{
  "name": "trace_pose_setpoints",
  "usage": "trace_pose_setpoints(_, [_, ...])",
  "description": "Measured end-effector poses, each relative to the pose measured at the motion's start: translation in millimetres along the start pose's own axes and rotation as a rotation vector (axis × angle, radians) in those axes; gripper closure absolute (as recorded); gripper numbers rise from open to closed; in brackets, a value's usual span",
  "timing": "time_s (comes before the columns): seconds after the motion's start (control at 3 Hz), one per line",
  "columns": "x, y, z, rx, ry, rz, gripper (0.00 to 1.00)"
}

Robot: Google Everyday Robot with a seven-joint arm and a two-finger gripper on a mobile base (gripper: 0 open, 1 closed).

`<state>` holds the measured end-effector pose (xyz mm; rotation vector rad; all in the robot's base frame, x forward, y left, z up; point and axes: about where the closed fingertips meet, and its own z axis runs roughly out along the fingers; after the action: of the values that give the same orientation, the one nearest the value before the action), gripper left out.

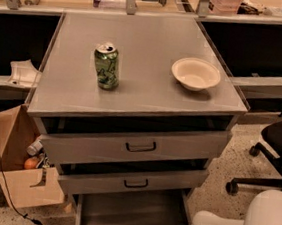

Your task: Close bottom drawer

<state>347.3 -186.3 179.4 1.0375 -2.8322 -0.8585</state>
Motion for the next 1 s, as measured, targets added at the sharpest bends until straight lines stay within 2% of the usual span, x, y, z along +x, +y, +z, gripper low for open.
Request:
trace_pose_setpoints(0.33, [0.0,0.0,0.0,0.000,0.000,0.000,0.00])
trace_pose_setpoints(1.0, [0.0,0.0,0.1,0.000,0.000,0.000,0.50])
